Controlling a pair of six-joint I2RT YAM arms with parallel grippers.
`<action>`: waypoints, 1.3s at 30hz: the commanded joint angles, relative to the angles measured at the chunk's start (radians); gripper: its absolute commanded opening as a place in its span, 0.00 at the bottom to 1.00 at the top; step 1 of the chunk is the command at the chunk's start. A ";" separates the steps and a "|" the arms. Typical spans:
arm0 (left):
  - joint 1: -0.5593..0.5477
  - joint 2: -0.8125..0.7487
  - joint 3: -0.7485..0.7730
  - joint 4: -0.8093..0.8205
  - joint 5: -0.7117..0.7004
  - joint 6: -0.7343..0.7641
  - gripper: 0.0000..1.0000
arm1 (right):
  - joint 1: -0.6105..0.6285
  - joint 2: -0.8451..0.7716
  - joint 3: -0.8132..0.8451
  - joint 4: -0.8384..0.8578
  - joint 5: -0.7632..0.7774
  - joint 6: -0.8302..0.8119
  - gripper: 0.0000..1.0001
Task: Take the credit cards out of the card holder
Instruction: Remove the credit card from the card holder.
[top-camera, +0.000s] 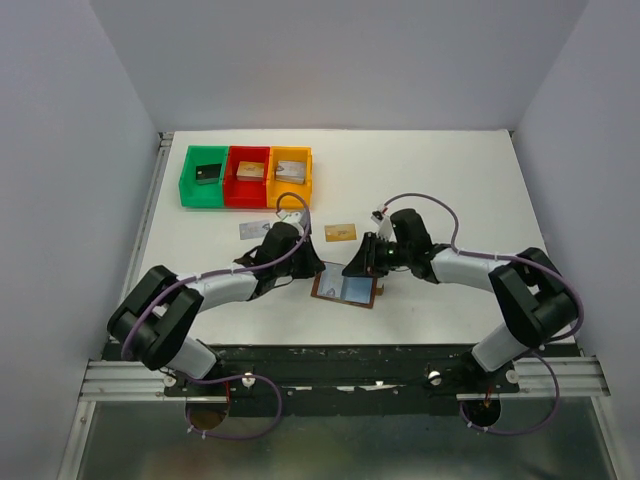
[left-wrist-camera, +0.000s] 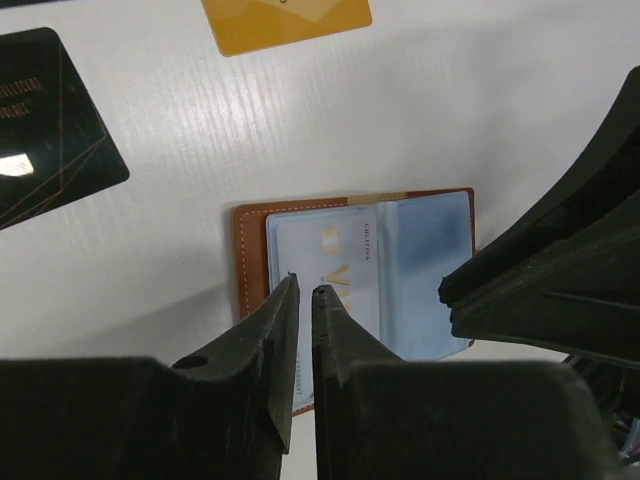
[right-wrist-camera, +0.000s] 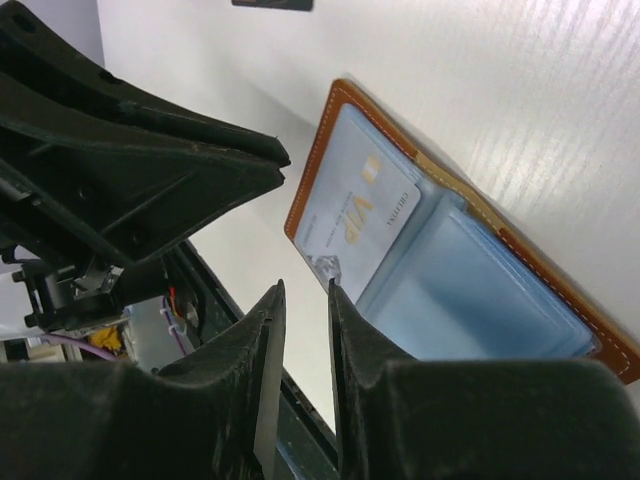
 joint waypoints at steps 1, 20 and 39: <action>-0.021 0.049 -0.005 0.048 0.033 -0.007 0.22 | 0.013 0.047 -0.023 0.052 -0.017 0.024 0.31; -0.038 0.071 -0.079 0.038 -0.039 -0.022 0.10 | 0.021 0.181 -0.028 0.121 -0.026 0.071 0.30; -0.047 0.088 -0.086 0.045 -0.036 -0.027 0.04 | 0.023 0.198 -0.035 0.194 -0.070 0.107 0.20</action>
